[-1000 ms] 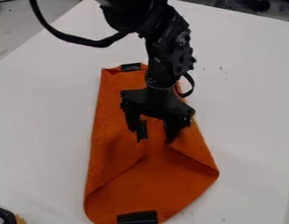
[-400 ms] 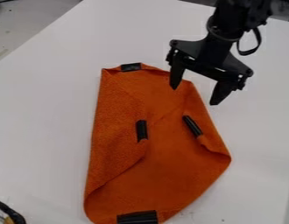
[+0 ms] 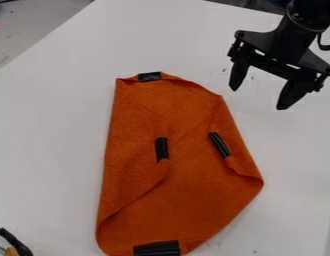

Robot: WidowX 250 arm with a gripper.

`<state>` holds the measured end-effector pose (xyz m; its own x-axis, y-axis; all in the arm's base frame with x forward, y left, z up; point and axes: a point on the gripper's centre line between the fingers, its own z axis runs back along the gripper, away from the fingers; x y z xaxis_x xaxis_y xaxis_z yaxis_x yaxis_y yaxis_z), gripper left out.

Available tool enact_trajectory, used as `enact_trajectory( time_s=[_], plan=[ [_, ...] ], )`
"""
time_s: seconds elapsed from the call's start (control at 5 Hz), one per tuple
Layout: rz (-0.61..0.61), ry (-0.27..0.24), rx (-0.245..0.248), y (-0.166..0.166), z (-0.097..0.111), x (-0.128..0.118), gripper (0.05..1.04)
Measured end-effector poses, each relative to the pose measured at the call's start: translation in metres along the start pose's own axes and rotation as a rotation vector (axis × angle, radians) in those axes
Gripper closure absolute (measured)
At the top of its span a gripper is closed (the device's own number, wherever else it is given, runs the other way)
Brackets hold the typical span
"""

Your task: Fold the cloth from top right to bottom left

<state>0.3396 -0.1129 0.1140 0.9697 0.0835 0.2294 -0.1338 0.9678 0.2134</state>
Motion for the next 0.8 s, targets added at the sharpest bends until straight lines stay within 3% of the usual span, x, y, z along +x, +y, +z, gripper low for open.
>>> enact_trajectory(
  time_s=[0.2,0.4,0.6,0.8],
  plan=[
    [0.064,0.064,-0.052,0.006,-0.030,-0.018,0.082],
    [0.162,0.104,-0.096,0.036,-0.052,-0.035,0.082],
    [0.165,0.139,-0.096,0.054,-0.073,-0.053,0.082],
    [0.193,0.149,-0.115,0.071,-0.085,-0.056,0.082]
  ],
)
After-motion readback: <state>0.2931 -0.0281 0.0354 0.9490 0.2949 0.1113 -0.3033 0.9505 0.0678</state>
